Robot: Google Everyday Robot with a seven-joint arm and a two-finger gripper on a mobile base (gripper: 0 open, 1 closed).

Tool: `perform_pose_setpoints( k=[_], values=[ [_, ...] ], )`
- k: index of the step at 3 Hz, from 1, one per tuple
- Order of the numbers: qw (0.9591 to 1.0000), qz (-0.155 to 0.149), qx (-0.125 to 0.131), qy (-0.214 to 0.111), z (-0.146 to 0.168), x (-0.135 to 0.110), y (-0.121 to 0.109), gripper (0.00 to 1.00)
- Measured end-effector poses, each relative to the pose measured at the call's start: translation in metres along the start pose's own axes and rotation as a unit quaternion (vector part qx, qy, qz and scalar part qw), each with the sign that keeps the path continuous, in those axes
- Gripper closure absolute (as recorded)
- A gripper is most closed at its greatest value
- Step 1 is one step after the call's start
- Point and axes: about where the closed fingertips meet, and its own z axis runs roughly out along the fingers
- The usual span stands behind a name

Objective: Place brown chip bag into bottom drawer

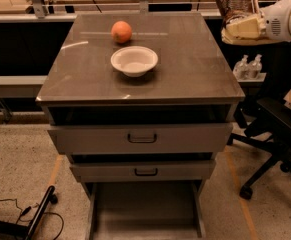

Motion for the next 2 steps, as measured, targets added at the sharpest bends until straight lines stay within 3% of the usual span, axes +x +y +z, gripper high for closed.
perform_pose_setpoints(
  k=[2],
  values=[
    [0.9998,-0.008,-0.013,0.013,-0.011,0.009,-0.003,1.00]
  ],
)
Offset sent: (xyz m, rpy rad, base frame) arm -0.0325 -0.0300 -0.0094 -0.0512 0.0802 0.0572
